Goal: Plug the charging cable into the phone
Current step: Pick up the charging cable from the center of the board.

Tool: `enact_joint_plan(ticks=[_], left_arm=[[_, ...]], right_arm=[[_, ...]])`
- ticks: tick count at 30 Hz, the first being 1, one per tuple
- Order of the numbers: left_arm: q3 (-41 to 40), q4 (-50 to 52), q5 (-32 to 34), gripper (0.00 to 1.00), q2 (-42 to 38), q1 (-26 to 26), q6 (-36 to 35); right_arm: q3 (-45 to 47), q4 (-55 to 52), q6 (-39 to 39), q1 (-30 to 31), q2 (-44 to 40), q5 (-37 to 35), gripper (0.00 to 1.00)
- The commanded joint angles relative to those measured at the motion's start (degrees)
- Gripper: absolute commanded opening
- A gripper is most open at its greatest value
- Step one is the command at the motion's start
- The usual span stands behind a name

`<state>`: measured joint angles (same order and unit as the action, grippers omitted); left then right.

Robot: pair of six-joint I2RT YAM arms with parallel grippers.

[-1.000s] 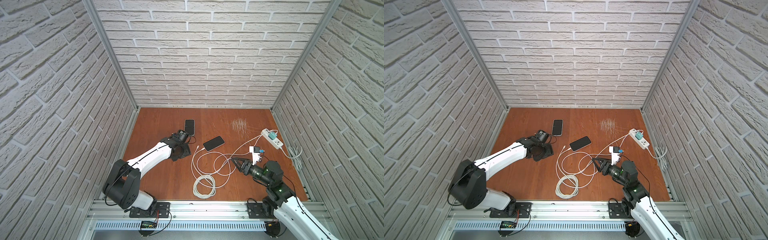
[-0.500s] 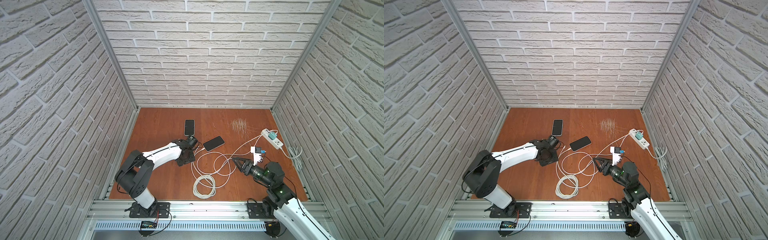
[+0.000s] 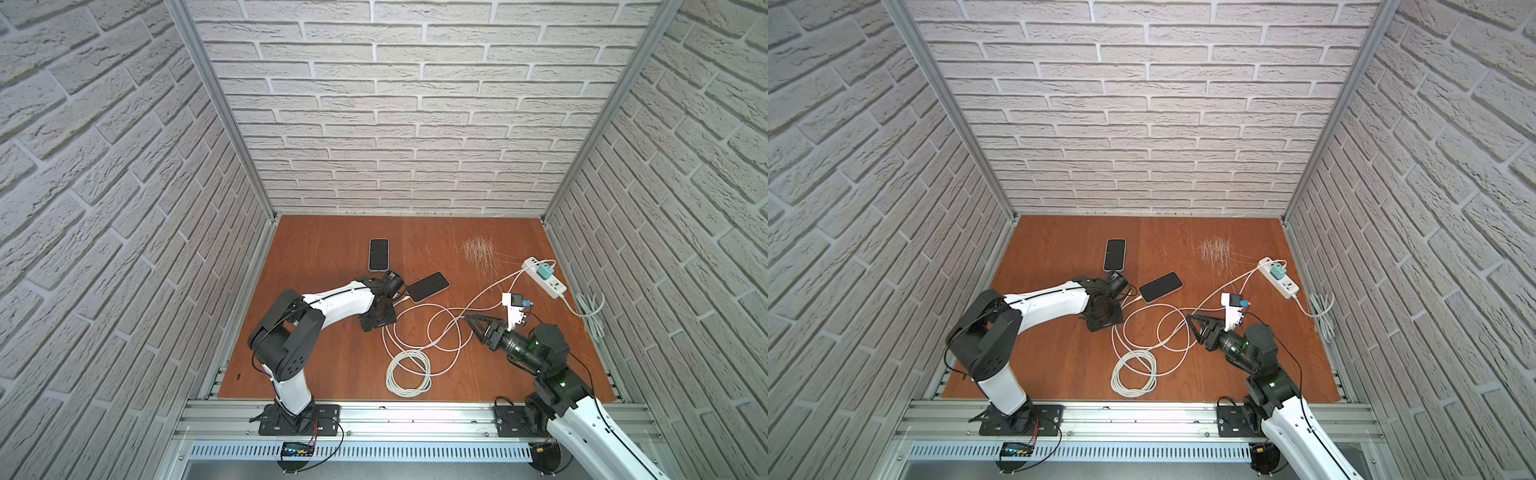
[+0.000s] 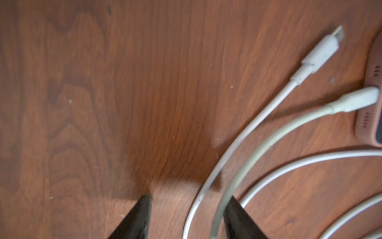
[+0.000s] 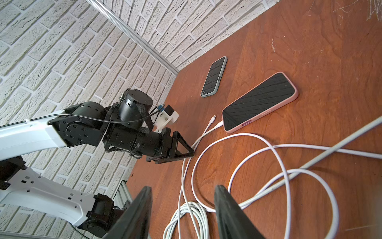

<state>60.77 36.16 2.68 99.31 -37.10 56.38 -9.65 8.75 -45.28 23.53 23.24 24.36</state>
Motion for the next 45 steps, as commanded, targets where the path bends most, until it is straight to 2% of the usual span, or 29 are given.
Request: enact_joint_plan(ticks=[1,5,10,16,26,31,45], left_arm=[[0.56,0.32,-0.56,0.6,-1.49,-0.29,-1.72],[0.43,-2.19,-1.8,0.68,-6.33,-0.43,-5.19],[4.28,2.13,-0.57,0.73,-8.18,1.96,-8.31],[12.07,5.79,-4.82,0.66,-0.92,6.75,-15.16],[26.28,11.62,-7.56,0.54,13.92,7.33,-23.28],[27.76,13.82,-5.29,0.53,17.22,7.3,-23.29],[29.51,13.43,-6.6,0.5,22.11,6.61,-24.37]], right_arm=[[1.01,0.8,-0.25,0.2,-0.73,-0.36,0.54],[1.02,0.83,-0.25,0.2,-0.74,-0.35,0.54],[1.03,0.93,-0.31,0.2,-0.59,-0.36,0.54],[1.01,0.84,-0.34,0.2,-0.5,-0.37,0.54],[0.9,0.98,-0.23,0.2,0.05,-0.41,0.54],[0.83,0.87,-0.33,0.2,0.07,-0.6,0.54],[0.78,0.89,-0.34,0.2,0.32,-0.71,0.54]])
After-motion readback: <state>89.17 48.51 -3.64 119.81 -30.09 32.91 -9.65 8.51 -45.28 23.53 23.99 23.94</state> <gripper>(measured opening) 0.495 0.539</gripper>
